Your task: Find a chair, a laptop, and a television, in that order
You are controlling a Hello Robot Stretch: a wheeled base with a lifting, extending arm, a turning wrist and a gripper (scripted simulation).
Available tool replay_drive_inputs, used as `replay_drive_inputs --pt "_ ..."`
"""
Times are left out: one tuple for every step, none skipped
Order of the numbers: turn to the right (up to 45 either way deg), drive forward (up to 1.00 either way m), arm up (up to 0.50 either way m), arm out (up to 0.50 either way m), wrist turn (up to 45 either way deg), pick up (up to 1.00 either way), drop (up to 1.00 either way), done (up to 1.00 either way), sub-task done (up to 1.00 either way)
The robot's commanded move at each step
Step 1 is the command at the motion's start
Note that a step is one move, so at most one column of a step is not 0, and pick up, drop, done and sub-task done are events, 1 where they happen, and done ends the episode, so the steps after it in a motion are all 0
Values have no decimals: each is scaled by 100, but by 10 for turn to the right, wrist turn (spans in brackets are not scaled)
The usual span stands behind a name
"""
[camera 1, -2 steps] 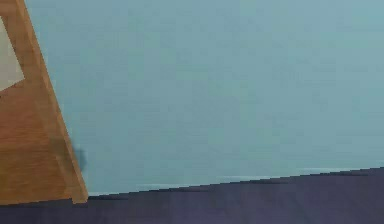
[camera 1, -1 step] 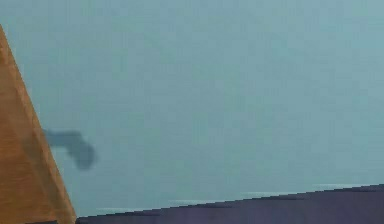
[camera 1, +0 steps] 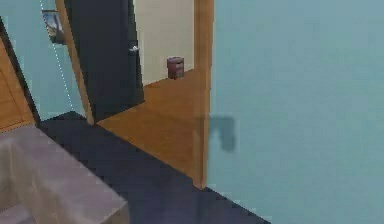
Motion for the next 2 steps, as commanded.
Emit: replay_drive_inputs --pt "-450 0 0 0 0 0 0 0 0" --pt "-450 0 0 0 0 0 0 0 0"
